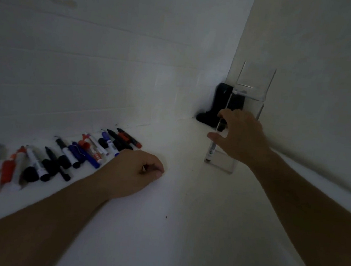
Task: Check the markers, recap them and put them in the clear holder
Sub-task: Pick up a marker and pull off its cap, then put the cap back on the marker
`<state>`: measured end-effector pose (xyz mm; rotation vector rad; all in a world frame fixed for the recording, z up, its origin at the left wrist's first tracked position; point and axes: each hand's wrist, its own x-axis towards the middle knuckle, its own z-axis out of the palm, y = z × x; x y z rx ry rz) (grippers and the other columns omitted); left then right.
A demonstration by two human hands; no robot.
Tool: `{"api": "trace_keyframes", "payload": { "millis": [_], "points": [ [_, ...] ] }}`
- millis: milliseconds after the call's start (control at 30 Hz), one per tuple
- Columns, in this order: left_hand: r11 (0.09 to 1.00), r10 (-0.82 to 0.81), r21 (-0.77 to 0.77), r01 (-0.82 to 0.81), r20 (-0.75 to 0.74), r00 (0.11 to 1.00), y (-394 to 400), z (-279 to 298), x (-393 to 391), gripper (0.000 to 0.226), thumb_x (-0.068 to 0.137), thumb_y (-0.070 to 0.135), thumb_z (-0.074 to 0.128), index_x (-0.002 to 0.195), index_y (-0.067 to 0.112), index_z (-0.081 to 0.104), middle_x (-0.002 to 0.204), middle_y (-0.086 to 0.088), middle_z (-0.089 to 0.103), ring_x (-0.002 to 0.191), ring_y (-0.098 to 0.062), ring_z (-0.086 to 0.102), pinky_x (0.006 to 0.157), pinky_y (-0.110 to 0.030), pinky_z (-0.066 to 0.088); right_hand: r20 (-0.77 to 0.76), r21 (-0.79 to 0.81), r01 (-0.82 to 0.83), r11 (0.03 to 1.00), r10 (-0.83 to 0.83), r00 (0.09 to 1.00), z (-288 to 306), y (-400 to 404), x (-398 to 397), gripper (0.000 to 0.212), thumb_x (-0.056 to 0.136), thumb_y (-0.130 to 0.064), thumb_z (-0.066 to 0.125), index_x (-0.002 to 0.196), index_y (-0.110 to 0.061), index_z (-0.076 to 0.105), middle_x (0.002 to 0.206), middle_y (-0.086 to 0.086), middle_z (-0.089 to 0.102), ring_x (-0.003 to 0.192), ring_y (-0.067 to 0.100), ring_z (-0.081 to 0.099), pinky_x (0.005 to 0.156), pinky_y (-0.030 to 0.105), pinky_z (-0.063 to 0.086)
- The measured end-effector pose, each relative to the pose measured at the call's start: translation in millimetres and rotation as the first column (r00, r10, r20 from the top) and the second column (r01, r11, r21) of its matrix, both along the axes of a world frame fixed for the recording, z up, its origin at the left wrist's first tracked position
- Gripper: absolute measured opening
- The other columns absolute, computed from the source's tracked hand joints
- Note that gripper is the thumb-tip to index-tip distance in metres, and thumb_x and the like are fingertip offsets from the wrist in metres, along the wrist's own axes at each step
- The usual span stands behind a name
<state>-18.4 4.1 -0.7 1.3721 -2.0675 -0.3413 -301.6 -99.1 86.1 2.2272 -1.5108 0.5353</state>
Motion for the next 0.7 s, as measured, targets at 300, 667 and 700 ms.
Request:
{"api": "trace_keyframes", "payload": {
  "millis": [300,667,700],
  "points": [
    [0.935,0.294,-0.241,-0.261,0.115,0.949,3,17,20,0.031,0.087,0.042,0.056,0.062,0.026,0.064,0.057,0.011,0.059,0.059,-0.006,0.054,0.057,-0.024,0.039,0.247,0.199,-0.463,0.864,0.413,0.877,-46,18,103,0.035,0.092,-0.031,0.061,0.125,-0.024,0.06,0.127,0.002,0.056,0.112,0.023,0.055,0.099,0.039,0.047],
    [0.794,0.586,-0.217,-0.569,0.022,0.81,-4,18,33,0.033,0.081,0.044,0.044,0.052,0.028,0.044,0.049,0.008,0.048,0.059,-0.023,0.052,0.063,-0.036,0.045,0.143,0.357,-0.391,0.848,0.364,0.921,-79,-9,189,0.02,0.095,-0.023,0.054,0.098,-0.014,0.071,0.095,0.007,0.071,0.085,0.025,0.065,0.068,0.029,0.04],
    [0.792,0.589,-0.217,-0.57,0.026,0.808,-4,18,33,0.034,0.081,0.044,0.045,0.052,0.028,0.043,0.049,0.008,0.048,0.06,-0.024,0.052,0.063,-0.036,0.045,0.116,0.334,-0.362,0.87,0.344,0.932,-80,-9,186,0.022,0.096,-0.026,0.053,0.097,-0.014,0.072,0.092,0.007,0.069,0.082,0.023,0.063,0.065,0.029,0.037]
  ]
}}
